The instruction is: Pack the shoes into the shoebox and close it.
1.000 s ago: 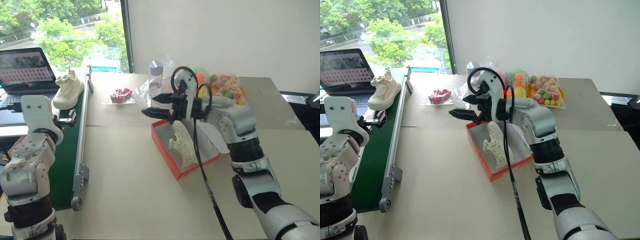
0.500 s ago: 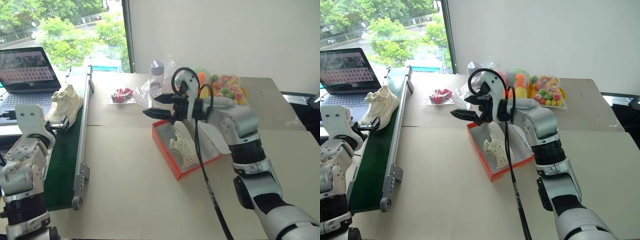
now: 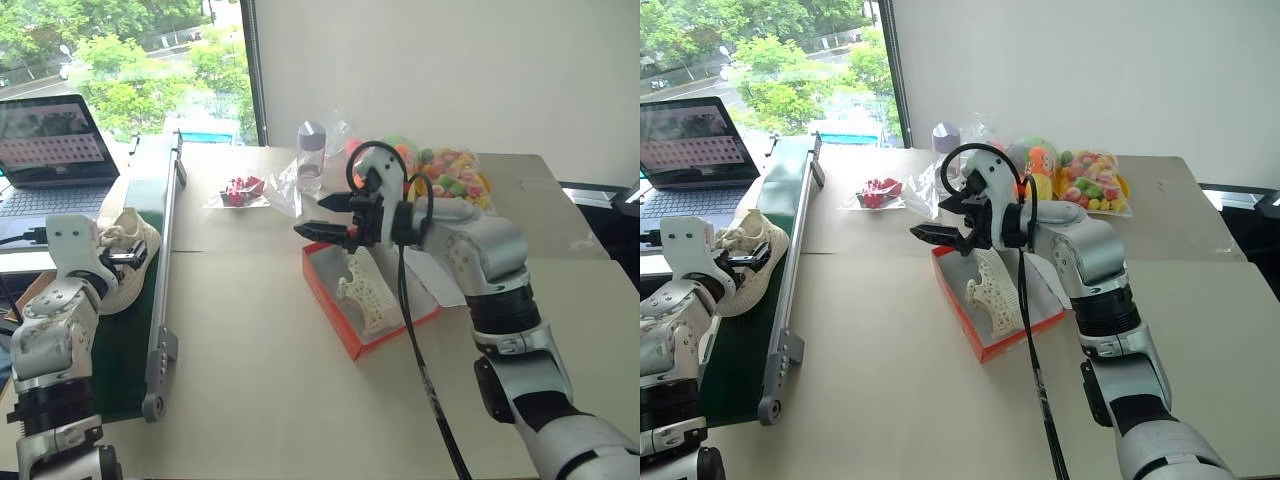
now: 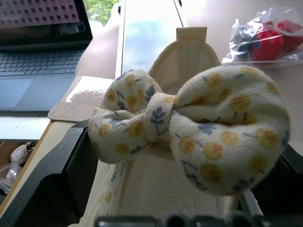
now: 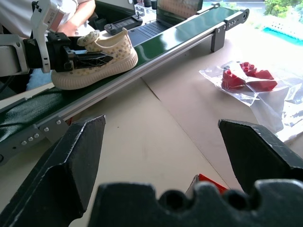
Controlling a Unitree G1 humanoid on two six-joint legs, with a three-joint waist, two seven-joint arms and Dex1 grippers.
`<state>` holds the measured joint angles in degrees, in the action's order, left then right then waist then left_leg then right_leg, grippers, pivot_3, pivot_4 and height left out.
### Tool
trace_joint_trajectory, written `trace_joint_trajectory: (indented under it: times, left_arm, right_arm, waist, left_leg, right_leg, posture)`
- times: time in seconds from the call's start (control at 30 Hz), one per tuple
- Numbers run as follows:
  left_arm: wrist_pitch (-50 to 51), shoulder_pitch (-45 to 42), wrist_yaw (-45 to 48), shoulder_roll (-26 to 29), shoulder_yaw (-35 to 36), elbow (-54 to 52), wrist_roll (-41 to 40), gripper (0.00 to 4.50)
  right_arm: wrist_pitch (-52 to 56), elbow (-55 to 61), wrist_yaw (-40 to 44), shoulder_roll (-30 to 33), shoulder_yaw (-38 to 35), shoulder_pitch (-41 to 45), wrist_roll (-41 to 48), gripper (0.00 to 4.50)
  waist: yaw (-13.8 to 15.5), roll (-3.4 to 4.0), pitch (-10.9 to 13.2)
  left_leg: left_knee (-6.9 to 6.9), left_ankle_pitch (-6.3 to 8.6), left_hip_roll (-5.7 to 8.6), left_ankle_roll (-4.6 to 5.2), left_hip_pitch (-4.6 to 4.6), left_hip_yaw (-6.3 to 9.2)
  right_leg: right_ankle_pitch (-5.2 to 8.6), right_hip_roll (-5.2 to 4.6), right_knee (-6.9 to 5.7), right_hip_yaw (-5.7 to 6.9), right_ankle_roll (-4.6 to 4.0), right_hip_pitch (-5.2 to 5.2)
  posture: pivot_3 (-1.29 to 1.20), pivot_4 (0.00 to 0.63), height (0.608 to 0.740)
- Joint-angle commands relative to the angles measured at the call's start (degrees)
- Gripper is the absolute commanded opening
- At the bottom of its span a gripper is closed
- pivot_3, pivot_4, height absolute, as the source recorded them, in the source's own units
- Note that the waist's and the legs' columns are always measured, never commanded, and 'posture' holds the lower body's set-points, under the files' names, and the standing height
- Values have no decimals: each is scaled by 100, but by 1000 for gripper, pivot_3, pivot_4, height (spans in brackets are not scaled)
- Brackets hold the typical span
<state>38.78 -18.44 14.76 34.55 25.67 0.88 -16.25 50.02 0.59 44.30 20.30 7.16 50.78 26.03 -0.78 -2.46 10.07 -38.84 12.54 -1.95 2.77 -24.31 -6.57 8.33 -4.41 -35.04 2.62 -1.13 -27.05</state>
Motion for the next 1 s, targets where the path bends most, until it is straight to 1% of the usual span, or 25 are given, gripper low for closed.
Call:
trace_joint_trajectory:
  times: [0.03, 0.07, 0.17, 0.2, 0.3, 0.33, 0.37, 0.47, 0.53, 0.6, 0.67, 0.77, 0.87, 0.9, 1.0]
  left_arm:
    - [46, -97, 152, 23, 12, -37, -171, 3337]
    - [49, -99, 166, 25, 7, -38, -184, 2915]
    - [43, -118, 176, -1, 36, -29, -243, 1927]
    - [45, -124, 175, -12, 47, -27, -266, 1496]
    - [47, -132, 157, -39, 67, -35, -302, 565]
    - [46, -144, 134, -50, 80, -46, -304, 334]
    - [46, -152, 117, -56, 89, -53, -306, 234]
    - [-6, -296, -41, -65, 119, -126, -267, 214]
    - [-96, -433, -70, -79, 121, -273, -304, 214]
    - [-120, -713, -40, -98, 29, -558, -414, 214]
    - [-74, -1174, 75, -151, -211, -927, -591, 214]
    - [113, -1696, 114, -312, -481, -1270, -812, 214]
    - [331, -2148, 21, -611, -711, -1557, -1063, 214]
    - [373, -2273, 29, -695, -821, -1637, -1119, 214]
    - [507, -2658, -148, -1121, -1035, -1801, -1345, 214]
  right_arm:
    - [18, 233, -50, 47, -197, 140, 103, 4500]
    - [22, 234, -57, 49, -201, 146, 105, 4500]
    - [26, 237, -69, 60, -195, 157, 108, 4500]
    - [26, 237, -71, 63, -192, 160, 106, 4500]
    - [18, 226, -73, 64, -183, 169, 97, 4500]
    - [13, 216, -76, 59, -178, 178, 92, 4500]
    - [9, 210, -78, 56, -174, 183, 88, 4500]
    - [12, 169, -101, 28, -199, 218, 101, 4500]
    - [141, 118, -183, -82, -384, 254, 270, 4500]
    - [352, 12, -341, -246, -736, 367, 529, 4500]
    - [610, -250, -673, -491, -1299, 587, 906, 4500]
    - [845, -639, -1146, -725, -1880, 873, 1221, 4500]
    - [1014, -1028, -1689, -915, -2486, 1163, 1560, 4500]
    - [1053, -1159, -1885, -979, -2699, 1258, 1682, 4500]
    - [1156, -1563, -2536, -1133, -3331, 1526, 2062, 4500]
  waist:
    - [13, 0, 0]
    - [25, 0, 0]
    - [34, 0, 0]
    - [32, 0, 0]
    - [27, 0, 0]
    - [27, 0, 0]
    - [27, 0, 0]
    - [31, 0, 0]
    - [32, -1, 0]
    - [31, -2, 1]
    - [40, -7, 3]
    - [63, -8, 3]
    - [55, -8, 3]
    - [46, -8, 3]
    - [25, -8, 3]
  left_leg:
    - [0, 0, 0, 0, 1, 0]
    - [0, -1, 0, -1, 1, 1]
    - [-1, -3, 0, -6, 0, 4]
    - [-1, -3, 0, -6, 1, 3]
    - [0, -3, -1, -6, 0, 3]
    - [1, -3, -1, -6, 0, 3]
    - [2, -3, -2, -6, 0, 3]
    - [1, -4, -1, -6, 0, 4]
    - [-1, -3, -1, -6, -2, 4]
    - [-1, -3, -1, -6, -7, 4]
    - [-1, -4, 0, -5, -17, 7]
    - [-9, -5, 1, -6, -35, 15]
    - [-7, -11, 4, 18, -33, 10]
    - [-5, -26, 5, 45, -33, 8]
    - [0, -28, 3, 48, -32, 9]
  right_leg:
    - [0, 0, -1, 0, 0, 0]
    - [1, -1, -2, 2, 0, 0]
    - [3, -2, -1, 5, 1, 2]
    - [4, -3, 0, 5, 3, 2]
    - [7, -1, 0, 5, 8, 1]
    - [7, -1, 0, 5, 8, 1]
    - [7, -1, 0, 6, 7, 1]
    - [6, -2, -1, 6, 6, 1]
    - [7, -2, 1, 7, 8, 1]
    - [5, -2, 3, 8, 7, 1]
    - [-5, -1, 5, 13, -7, -4]
    - [-8, -1, 7, 20, -6, -7]
    - [-8, -3, 11, 17, -4, -4]
    - [-9, -3, 13, 17, -4, -4]
    - [-8, 1, 10, 16, -3, -5]
  posture:
    - [0, 150, 740]
    - [0, 150, 740]
    - [0, 150, 740]
    - [0, 150, 740]
    - [0, 150, 740]
    - [0, 150, 740]
    - [0, 150, 740]
    - [0, 150, 740]
    - [0, 150, 740]
    - [0, 150, 740]
    - [0, 150, 740]
    - [0, 150, 740]
    - [0, 150, 740]
    - [0, 150, 740]
    - [0, 150, 740]
